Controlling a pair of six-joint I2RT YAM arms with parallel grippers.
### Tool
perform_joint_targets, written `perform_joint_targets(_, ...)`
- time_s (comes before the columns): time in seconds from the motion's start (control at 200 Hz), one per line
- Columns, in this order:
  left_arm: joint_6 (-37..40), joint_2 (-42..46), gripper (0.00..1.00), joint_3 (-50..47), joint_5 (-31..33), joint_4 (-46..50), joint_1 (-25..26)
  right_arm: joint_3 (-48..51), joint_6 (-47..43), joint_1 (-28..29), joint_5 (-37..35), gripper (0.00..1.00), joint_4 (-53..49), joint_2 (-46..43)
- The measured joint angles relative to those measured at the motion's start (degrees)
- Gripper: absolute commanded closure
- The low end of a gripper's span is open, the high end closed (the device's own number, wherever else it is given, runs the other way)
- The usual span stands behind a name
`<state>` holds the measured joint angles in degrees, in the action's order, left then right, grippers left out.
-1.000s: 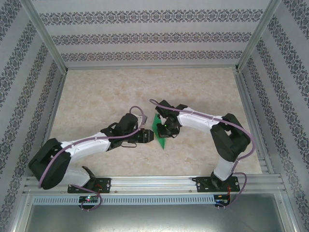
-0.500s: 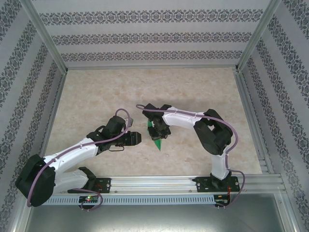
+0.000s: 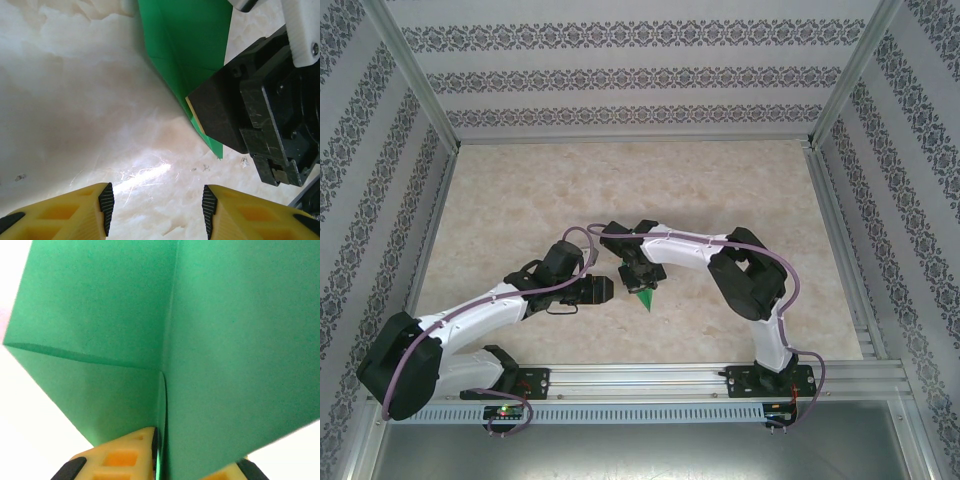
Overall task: Fold a paper plane with a square sheet of paper (pick it up from the middle)
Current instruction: Move the paper plane to the center of the table, then reset both arms
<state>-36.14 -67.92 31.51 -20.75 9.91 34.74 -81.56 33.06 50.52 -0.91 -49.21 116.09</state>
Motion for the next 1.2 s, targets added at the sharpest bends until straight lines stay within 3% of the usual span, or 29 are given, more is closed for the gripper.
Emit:
perform_joint_targets(0.18, 1.0, -1.1, 0.44, 0.2, 0.0, 0.2, 0.0, -0.3, 0.0, 0.0, -0.4, 0.74, -0.3, -0.2)
perform_joint_targets(0.495, 7.3, -1.2, 0.2, 10.3, 4.5, 8.8, -1.2, 2.8, -1.6, -2.6, 3.8, 0.59, -0.4, -11.7)
perform_joint_targets(0.669, 10.6, -1.3, 0.17, 14.4, 6.4, 11.1, -5.2, 3.8, -4.0, -6.7, 6.8, 0.56, -0.7, -17.9)
perform_joint_targets(0.734, 11.9, -1.3, 0.12, 15.2, 7.3, 12.0, -6.8, 5.0, -5.4, -8.5, 7.4, 0.53, -0.7, -19.9)
perform_joint_targets(0.844, 14.6, -1.3, 0.1, 16.4, 9.6, 12.7, -9.0, 8.3, -8.5, -11.7, 8.1, 0.46, 0.4, -24.0)
perform_joint_targets(0.919, 16.9, -1.2, 0.01, 16.5, 12.9, 12.6, -11.1, 11.9, -11.1, -14.4, 8.1, 0.43, 3.4, -27.9)
perform_joint_targets(1.019, 19.3, -0.7, 0.0, 15.9, 18.9, 11.9, -14.0, 16.3, -14.8, -18.9, 6.7, 0.37, 7.2, -33.1)
perform_joint_targets(1.079, 20.5, 0.3, 0.0, 14.9, 22.2, 10.6, -15.6, 19.3, -16.7, -21.9, 5.5, 0.31, 10.5, -36.3)
perform_joint_targets(1.199, 22.8, 1.8, 0.0, 12.3, 27.4, 6.9, -19.5, 25.9, -20.9, -27.4, 2.0, 0.1, 18.1, -42.8)
